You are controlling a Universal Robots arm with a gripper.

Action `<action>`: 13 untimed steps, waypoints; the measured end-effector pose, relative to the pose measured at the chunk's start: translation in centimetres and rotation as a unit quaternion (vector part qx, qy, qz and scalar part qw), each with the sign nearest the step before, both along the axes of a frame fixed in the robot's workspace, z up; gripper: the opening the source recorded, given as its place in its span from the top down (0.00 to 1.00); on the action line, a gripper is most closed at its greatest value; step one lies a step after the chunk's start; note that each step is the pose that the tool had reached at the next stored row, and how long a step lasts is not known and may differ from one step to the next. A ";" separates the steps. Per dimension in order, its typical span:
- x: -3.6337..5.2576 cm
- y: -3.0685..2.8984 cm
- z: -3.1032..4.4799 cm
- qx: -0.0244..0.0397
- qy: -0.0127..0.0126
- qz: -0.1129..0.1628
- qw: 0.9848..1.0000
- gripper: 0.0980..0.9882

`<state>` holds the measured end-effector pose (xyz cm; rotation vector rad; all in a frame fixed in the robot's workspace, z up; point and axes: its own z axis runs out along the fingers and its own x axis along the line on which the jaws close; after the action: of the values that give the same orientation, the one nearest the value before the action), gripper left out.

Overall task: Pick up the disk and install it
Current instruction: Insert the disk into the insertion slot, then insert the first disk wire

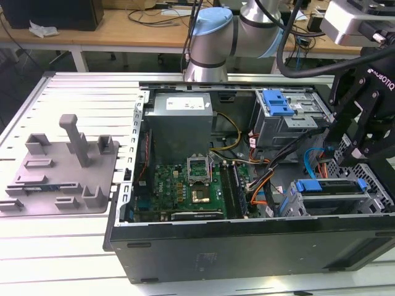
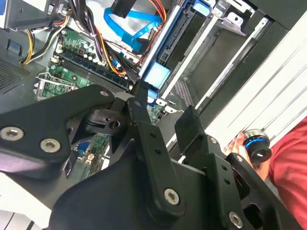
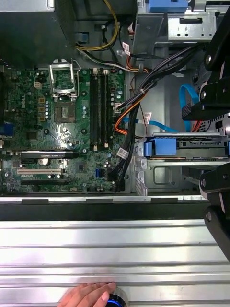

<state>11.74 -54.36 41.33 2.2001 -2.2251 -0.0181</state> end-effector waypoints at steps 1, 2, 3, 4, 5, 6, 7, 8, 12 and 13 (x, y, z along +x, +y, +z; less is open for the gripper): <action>0.00 0.00 0.00 0.000 0.000 0.000 1.000 0.54; -0.01 0.00 0.00 0.000 0.000 0.000 1.000 0.54; -0.02 0.00 0.00 0.000 0.000 0.000 1.000 0.54; -0.02 0.00 0.00 0.000 0.000 0.000 1.000 0.54; -0.03 0.00 0.00 0.000 0.000 0.000 1.000 0.54; -0.04 0.00 0.00 0.000 0.000 0.000 1.000 0.54; -0.04 0.00 0.00 0.000 0.000 0.000 1.000 0.54; -0.06 0.00 0.00 0.000 0.000 0.000 1.000 0.54; -0.05 0.16 0.00 -0.007 0.001 0.000 1.000 0.54; -0.01 0.58 0.00 -0.018 0.001 0.000 1.000 0.54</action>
<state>11.73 -53.78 41.33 2.1815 -2.2072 0.0191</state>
